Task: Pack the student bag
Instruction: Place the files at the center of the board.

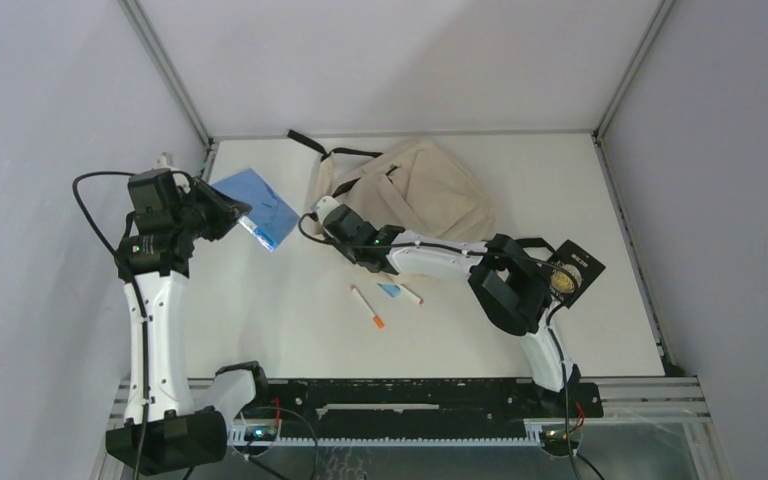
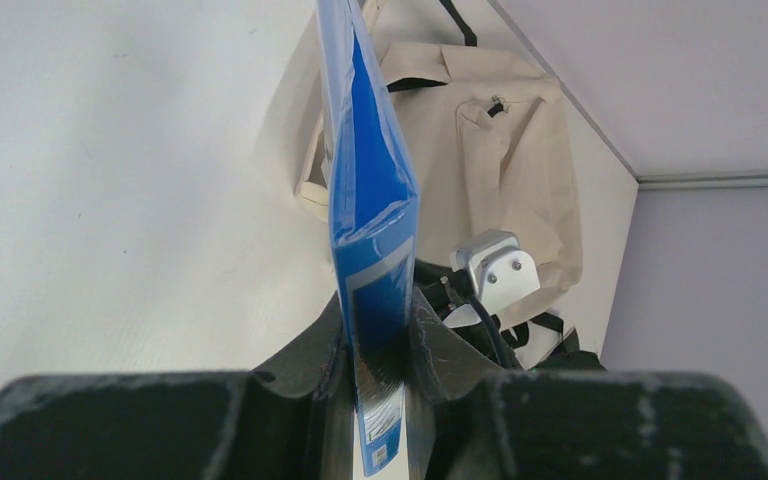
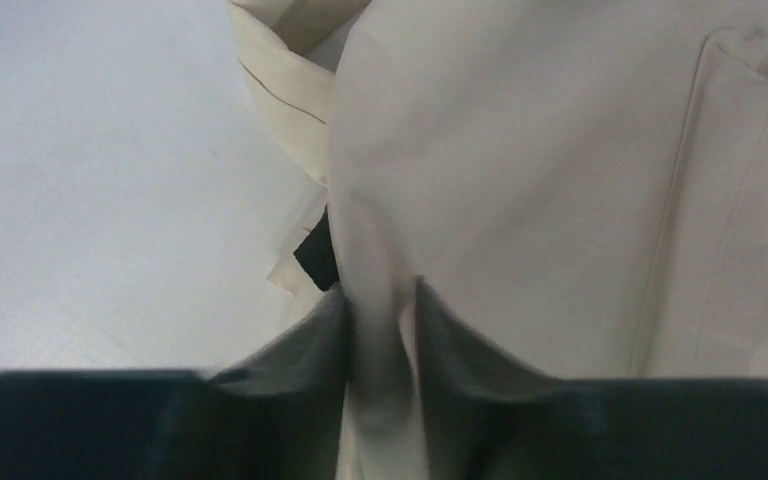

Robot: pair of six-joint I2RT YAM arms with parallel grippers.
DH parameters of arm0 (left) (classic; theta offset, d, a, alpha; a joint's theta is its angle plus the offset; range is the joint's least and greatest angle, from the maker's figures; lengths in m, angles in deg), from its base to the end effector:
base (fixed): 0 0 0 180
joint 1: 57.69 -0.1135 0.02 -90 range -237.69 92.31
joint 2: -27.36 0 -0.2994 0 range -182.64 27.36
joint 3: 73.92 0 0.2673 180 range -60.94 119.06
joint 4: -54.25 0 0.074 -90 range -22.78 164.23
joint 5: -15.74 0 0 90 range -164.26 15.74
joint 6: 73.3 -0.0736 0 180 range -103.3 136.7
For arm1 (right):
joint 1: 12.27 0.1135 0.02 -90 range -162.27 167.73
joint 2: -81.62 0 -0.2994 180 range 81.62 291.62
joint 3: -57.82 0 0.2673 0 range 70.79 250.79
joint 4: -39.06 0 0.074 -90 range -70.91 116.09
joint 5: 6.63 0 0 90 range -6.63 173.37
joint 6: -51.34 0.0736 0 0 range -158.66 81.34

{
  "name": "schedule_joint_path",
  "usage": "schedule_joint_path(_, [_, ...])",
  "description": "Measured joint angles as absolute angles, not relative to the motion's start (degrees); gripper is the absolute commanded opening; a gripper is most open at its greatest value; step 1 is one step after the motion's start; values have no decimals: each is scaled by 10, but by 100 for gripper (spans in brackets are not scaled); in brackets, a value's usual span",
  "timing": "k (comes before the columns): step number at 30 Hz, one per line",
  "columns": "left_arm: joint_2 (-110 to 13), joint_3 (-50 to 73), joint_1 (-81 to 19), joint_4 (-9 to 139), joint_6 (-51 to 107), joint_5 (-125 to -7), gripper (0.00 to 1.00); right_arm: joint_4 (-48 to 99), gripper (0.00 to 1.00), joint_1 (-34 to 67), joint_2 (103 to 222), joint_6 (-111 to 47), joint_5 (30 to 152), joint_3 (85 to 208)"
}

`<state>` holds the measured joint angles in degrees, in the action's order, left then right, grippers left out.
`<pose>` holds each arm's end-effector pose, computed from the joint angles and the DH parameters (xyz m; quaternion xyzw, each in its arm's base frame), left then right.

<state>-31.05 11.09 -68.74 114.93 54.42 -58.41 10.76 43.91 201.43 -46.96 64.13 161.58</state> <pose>0.2218 0.0228 0.4071 -0.3023 0.8235 -0.2256 0.4238 0.3142 0.4254 0.1991 -0.4299 0.8032 0.0144 0.4121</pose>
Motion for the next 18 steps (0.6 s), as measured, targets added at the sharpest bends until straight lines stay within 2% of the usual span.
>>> schedule_joint_path(1, [-310,111,-687,1149,544,-584,0,107,0,438,2014,-468,642,1616])
schedule_joint_path(8, [-306,90,-688,1125,548,-562,0,90,0,416,1983,-426,667,1616])
schedule_joint_path(18, [-320,5,-687,1025,590,-450,0,101,0,280,1801,-276,756,1602])
